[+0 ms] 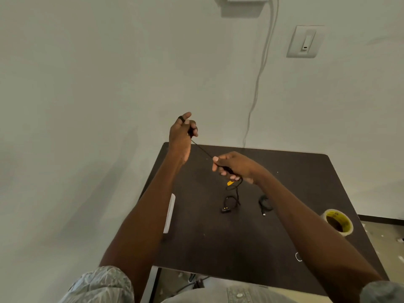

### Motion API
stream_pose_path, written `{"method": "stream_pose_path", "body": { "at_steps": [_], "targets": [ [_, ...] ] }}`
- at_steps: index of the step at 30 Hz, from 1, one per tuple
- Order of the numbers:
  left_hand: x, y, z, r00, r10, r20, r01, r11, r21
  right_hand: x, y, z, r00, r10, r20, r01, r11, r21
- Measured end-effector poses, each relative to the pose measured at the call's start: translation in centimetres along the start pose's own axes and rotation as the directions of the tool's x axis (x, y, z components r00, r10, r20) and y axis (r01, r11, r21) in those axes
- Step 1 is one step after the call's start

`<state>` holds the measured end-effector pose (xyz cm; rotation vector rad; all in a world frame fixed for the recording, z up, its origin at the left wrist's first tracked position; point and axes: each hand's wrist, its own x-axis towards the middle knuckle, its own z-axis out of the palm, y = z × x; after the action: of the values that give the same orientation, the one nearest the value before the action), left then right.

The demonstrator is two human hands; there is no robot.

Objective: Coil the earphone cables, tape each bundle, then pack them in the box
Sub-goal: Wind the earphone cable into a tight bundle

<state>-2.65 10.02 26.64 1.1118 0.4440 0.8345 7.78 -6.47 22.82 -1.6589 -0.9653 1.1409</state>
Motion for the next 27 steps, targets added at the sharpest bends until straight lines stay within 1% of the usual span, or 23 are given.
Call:
{"method": "stream_pose_path", "body": {
  "at_steps": [1, 3, 5, 7, 9, 12, 14, 16, 18, 19, 21, 22, 23, 24, 25, 26, 27],
  "targets": [
    [0.1, -0.6, -0.6, 0.998, 0.016, -0.053, -0.010, 0.993, 0.114, -0.5, -0.7, 0.0, 0.999, -0.017, 0.040, 0.016, 1.000, 0.020],
    [0.2, -1.6, -1.4, 0.993, 0.042, -0.107, -0.007, 0.949, 0.315, -1.4, -2.4, -0.3, 0.991, -0.069, 0.117, 0.060, 0.995, 0.083],
    [0.0, -2.3, -1.8, 0.996, 0.042, -0.082, -0.001, 0.892, 0.453, -2.2, -4.1, -0.9, 0.983, -0.127, 0.135, 0.105, 0.982, 0.160],
    [-0.5, -2.7, -1.7, 1.000, 0.007, 0.006, -0.009, 0.838, 0.545, -2.4, -5.4, -1.7, 0.982, -0.170, 0.080, 0.154, 0.971, 0.181],
    [-1.1, -2.7, -1.1, 0.993, -0.071, 0.099, -0.002, 0.805, 0.593, -2.2, -6.3, -2.5, 0.974, -0.225, -0.012, 0.224, 0.957, 0.184],
    [-1.6, -2.9, -0.7, 0.955, -0.204, 0.215, 0.029, 0.786, 0.618, -1.6, -6.9, -3.8, 0.952, -0.280, -0.122, 0.302, 0.925, 0.231],
    [-1.8, -3.0, -0.9, 0.923, -0.261, 0.283, 0.051, 0.812, 0.582, -1.2, -7.1, -4.8, 0.945, -0.281, -0.168, 0.318, 0.909, 0.269],
    [-2.2, -2.7, -1.1, 0.871, -0.332, 0.363, 0.098, 0.840, 0.533, -0.7, -7.1, -5.6, 0.938, -0.263, -0.225, 0.318, 0.912, 0.260],
    [-2.7, -1.9, -1.1, 0.784, -0.417, 0.461, 0.172, 0.858, 0.484, -0.1, -6.7, -6.0, 0.928, -0.230, -0.294, 0.306, 0.921, 0.242],
    [-2.9, -1.5, -1.0, 0.737, -0.435, 0.517, 0.198, 0.871, 0.450, 0.3, -6.4, -6.0, 0.922, -0.209, -0.327, 0.296, 0.923, 0.246],
    [-3.1, -0.6, -0.6, 0.661, -0.410, 0.628, 0.234, 0.908, 0.347, 0.8, -5.7, -5.6, 0.911, -0.162, -0.379, 0.270, 0.930, 0.252],
    [-3.1, -0.2, -0.4, 0.639, -0.378, 0.670, 0.260, 0.926, 0.274, 1.0, -5.2, -5.2, 0.909, -0.136, -0.393, 0.242, 0.941, 0.235],
    [-3.1, 0.3, -0.1, 0.631, -0.338, 0.698, 0.297, 0.937, 0.185, 1.2, -4.6, -4.8, 0.911, -0.109, -0.399, 0.203, 0.958, 0.201],
    [-3.1, 0.7, 0.2, 0.645, -0.292, 0.706, 0.334, 0.939, 0.083, 1.3, -3.9, -4.3, 0.918, -0.087, -0.388, 0.158, 0.975, 0.156],
    [-3.0, 1.1, 0.6, 0.679, -0.240, 0.694, 0.359, 0.933, -0.029, 1.5, -3.1, -3.7, 0.930, -0.071, -0.360, 0.119, 0.987, 0.112],
    [-2.8, 1.4, 1.0, 0.729, -0.183, 0.660, 0.358, 0.923, -0.141, 1.5, -2.3, -2.9, 0.946, -0.058, -0.320, 0.089, 0.993, 0.083],
    [-2.6, 1.7, 1.3, 0.789, -0.122, 0.602, 0.327, 0.913, -0.244, 1.5, -1.5, -2.2, 0.959, -0.046, -0.280, 0.068, 0.995, 0.070]
  ]
}}
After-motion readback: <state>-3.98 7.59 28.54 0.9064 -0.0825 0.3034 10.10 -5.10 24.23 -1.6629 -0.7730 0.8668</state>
